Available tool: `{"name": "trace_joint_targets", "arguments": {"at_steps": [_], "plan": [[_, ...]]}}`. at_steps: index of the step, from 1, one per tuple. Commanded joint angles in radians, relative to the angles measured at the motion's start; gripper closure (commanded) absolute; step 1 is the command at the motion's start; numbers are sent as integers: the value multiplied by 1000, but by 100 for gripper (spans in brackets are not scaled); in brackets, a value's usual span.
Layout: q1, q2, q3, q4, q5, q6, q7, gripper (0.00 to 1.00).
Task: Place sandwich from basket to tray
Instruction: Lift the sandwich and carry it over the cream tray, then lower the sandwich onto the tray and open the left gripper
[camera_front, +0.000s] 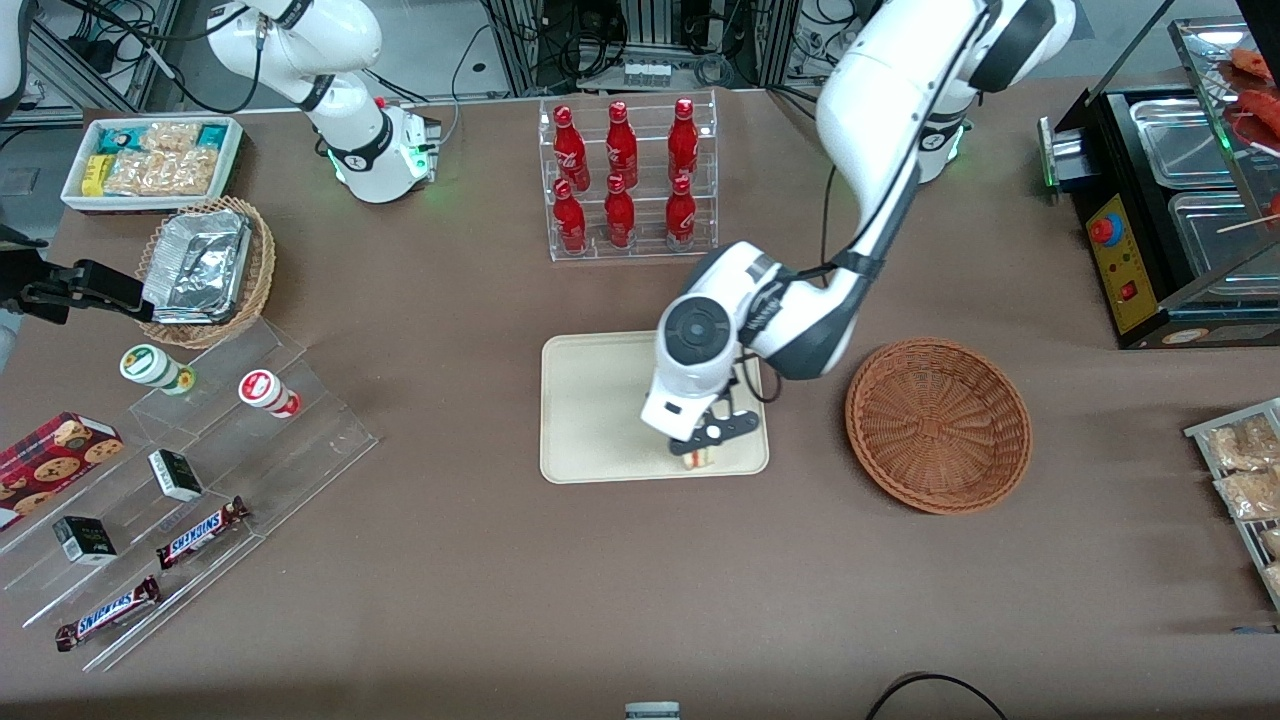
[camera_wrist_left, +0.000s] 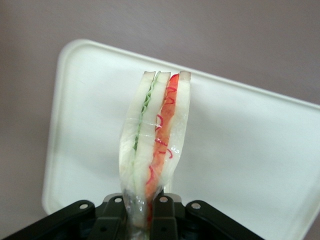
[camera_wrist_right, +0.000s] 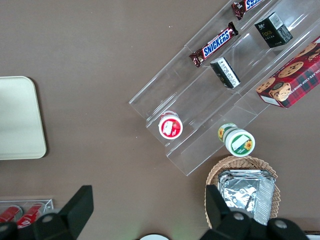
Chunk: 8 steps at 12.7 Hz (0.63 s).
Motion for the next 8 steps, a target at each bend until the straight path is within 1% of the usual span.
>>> {"name": "trace_joint_targets", "arguments": {"at_steps": [1,3,5,8], "plan": [[-40,42,17,61,-9,-1,-43,100],[-55,43,15,62,-9,1,-57,100],[-70,55,15,58,-10,48,-85,100],[-81,59,15,44,-12,50,-103,100]]}}
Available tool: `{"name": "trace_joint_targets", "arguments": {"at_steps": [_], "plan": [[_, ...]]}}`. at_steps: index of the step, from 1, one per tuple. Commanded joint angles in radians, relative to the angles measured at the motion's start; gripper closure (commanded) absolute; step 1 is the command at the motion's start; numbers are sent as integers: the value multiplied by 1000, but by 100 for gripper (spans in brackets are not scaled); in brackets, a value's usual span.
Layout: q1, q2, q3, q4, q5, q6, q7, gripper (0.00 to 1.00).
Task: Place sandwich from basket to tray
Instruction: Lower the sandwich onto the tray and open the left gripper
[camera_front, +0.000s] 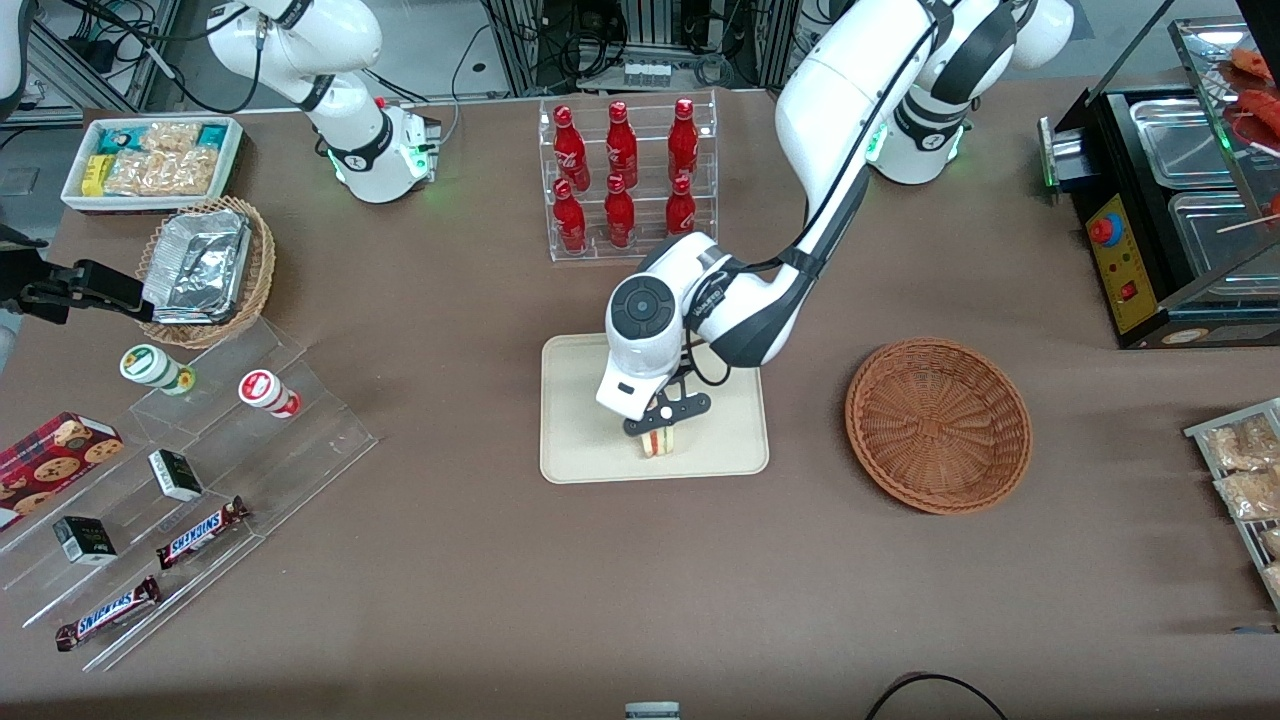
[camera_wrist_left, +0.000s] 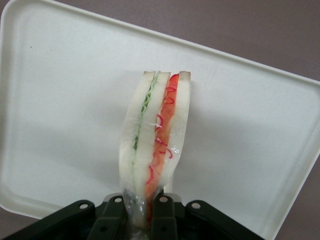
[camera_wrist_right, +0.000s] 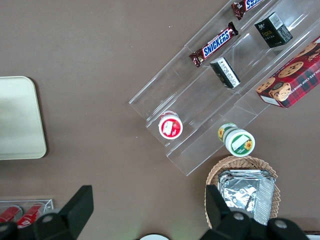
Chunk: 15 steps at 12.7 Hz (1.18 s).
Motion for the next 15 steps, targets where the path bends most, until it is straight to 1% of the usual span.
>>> {"name": "trace_joint_targets", "arguments": {"at_steps": [1,7,8,9,12,15], "plan": [[-21,19,14,16,-10,2,-58,100],[-30,29,16,16,-10,2,-104,100],[-31,35,16,16,-9,4,-119,49],[-31,36,16,16,-3,6,-120,1],[-24,16,17,27,-10,3,-120,0],[-16,-60,23,30,-9,-46,-112,0]]}}
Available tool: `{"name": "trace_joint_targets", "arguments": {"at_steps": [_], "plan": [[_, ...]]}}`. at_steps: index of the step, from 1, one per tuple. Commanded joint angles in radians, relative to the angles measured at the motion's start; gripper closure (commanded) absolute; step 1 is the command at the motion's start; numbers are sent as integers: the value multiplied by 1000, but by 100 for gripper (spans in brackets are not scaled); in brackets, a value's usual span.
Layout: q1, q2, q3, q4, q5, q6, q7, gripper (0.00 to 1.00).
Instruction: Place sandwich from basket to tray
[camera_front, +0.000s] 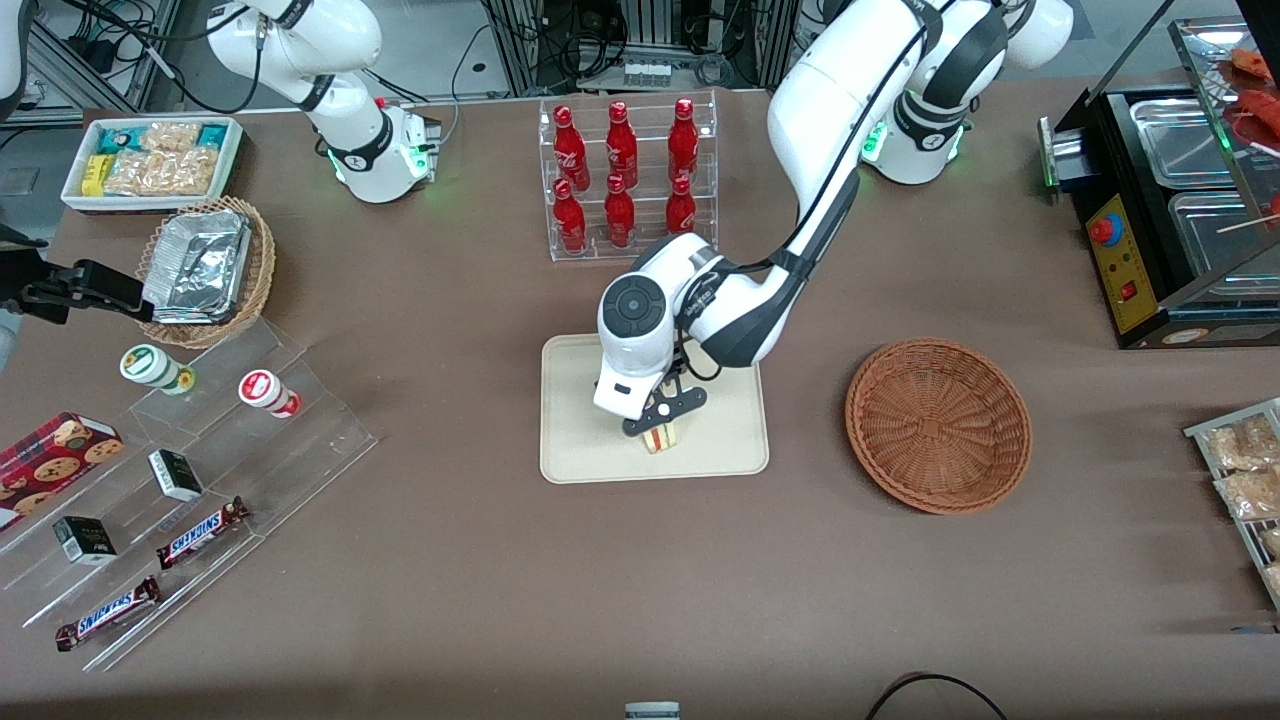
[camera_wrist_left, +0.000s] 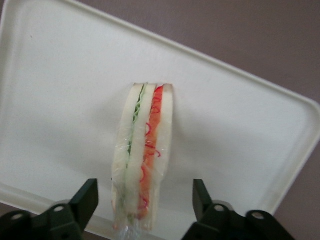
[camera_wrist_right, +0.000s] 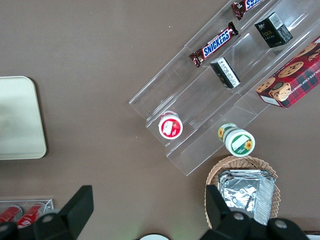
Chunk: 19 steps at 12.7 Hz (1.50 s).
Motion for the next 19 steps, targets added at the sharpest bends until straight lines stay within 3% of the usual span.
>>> {"name": "trace_joint_targets", "arguments": {"at_steps": [1,7,9,11,19], "plan": [[-3,-78,13,-1,-10,-64,-8,0],[48,-175,21,2,-4,-149,97,0],[52,-236,66,-21,-9,-206,114,0],[115,-290,79,-66,-12,-251,137,0],[374,-578,81,-388,-19,-299,692,0]]}}
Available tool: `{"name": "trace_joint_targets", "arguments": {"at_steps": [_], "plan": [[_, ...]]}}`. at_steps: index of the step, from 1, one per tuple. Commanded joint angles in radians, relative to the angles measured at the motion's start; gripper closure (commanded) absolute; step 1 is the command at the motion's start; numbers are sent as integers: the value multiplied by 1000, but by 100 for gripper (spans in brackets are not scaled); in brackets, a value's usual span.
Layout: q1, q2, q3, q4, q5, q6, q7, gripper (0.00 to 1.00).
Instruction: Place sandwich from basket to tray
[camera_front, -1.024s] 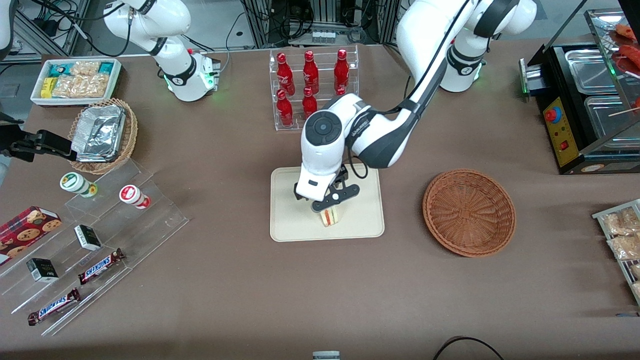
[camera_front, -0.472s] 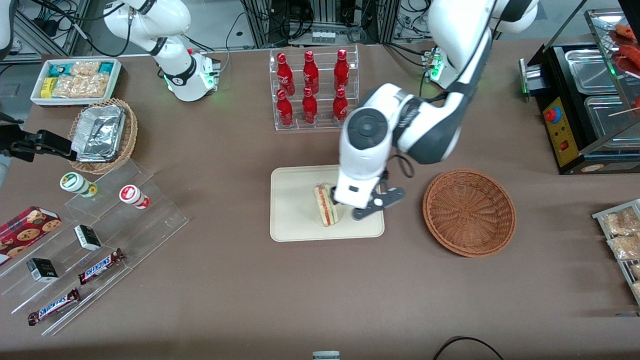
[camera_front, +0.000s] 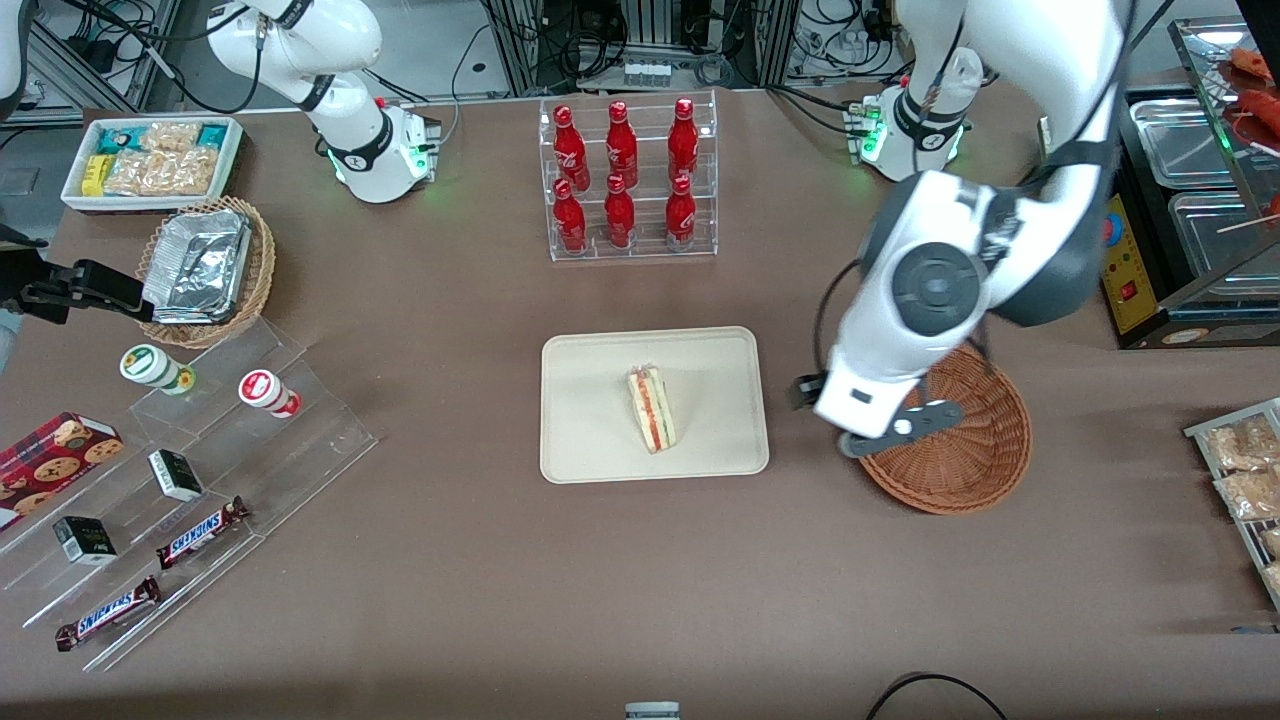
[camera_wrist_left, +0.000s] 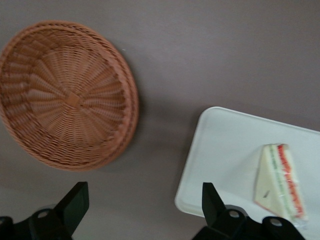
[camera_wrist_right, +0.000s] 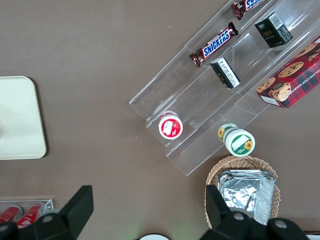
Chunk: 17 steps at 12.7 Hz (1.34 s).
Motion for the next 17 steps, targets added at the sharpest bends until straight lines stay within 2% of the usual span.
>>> {"name": "trace_joint_targets", "arguments": {"at_steps": [1,4,9,12,14,17], "plan": [[69,-159,-7,-161,-15,-2,218,0],[138,-231,-4,-203,-14,-18,438,0],[285,-308,-13,-186,-15,-144,740,0],[402,-337,-105,-154,-15,-211,779,0],[405,-337,-101,-88,-14,-285,784,0],[406,-345,-104,-73,-14,-305,784,0]]}}
